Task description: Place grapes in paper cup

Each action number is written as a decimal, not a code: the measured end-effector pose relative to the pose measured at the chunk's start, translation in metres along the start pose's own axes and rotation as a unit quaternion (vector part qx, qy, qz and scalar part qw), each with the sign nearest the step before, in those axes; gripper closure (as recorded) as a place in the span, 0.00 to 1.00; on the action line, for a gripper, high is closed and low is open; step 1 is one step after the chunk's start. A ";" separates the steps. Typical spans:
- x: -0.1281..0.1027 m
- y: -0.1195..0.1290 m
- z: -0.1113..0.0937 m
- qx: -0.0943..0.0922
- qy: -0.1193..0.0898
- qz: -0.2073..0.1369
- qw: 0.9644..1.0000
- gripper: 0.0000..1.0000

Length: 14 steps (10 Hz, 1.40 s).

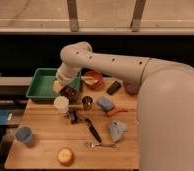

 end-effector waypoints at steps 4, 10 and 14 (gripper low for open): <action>-0.028 0.019 0.014 -0.017 -0.010 -0.026 0.999 1.00; -0.036 0.030 0.047 -0.059 -0.011 -0.036 0.998 1.00; -0.021 0.029 0.061 -0.080 -0.016 -0.011 0.997 0.93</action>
